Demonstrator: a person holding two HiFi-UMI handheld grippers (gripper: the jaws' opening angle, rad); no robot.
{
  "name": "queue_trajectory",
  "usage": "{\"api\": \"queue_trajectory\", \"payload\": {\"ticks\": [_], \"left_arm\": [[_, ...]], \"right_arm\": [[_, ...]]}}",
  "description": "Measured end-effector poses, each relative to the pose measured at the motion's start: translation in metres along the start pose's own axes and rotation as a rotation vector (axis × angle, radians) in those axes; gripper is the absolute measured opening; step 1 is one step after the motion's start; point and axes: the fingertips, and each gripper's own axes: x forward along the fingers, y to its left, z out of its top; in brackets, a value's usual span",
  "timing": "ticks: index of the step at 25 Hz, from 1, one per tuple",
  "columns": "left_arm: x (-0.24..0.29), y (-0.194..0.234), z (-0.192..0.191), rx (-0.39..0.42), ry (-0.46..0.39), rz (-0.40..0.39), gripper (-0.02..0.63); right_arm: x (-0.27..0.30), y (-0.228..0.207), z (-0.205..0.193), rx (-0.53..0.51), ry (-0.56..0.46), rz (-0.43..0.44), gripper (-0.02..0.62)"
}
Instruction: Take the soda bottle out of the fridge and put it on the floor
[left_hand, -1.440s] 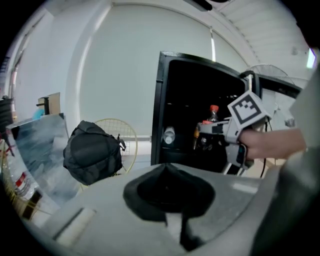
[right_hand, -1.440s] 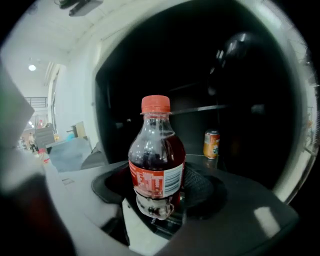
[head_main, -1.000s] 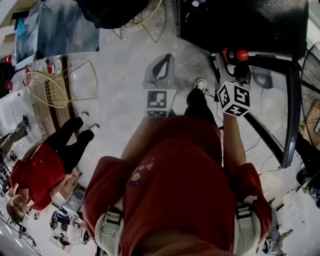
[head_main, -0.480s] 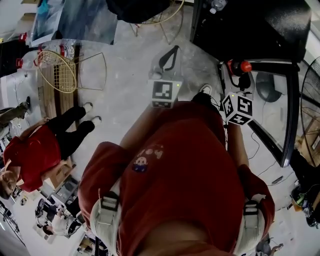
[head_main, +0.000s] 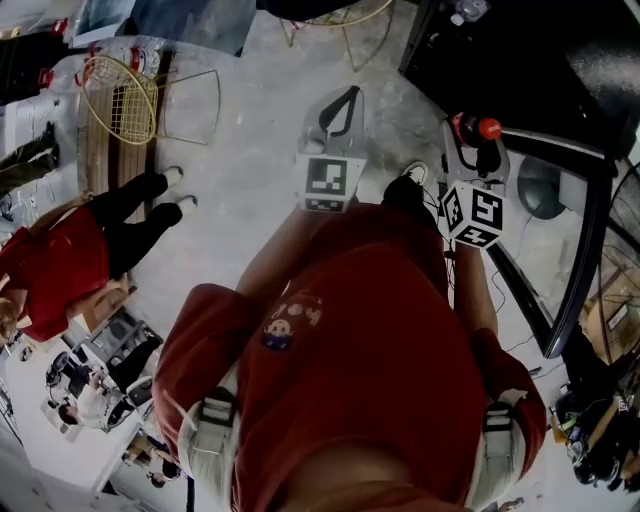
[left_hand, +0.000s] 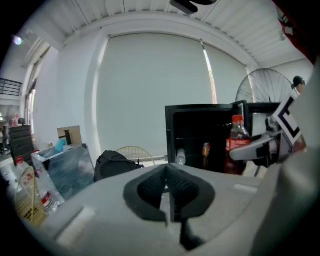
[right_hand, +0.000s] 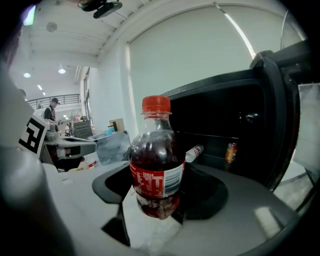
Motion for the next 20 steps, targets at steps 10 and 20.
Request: {"api": "queue_trajectory", "payload": {"ticks": [10, 20], "left_arm": [[-0.024, 0.013, -0.065, -0.112, 0.067, 0.15, 0.0], [-0.008, 0.062, -0.183, -0.182, 0.108, 0.147, 0.0]], "right_arm": [[0.047, 0.031, -0.048, -0.07, 0.022, 0.168, 0.302], [0.096, 0.071, -0.164, -0.044, 0.152, 0.134, 0.302]]}}
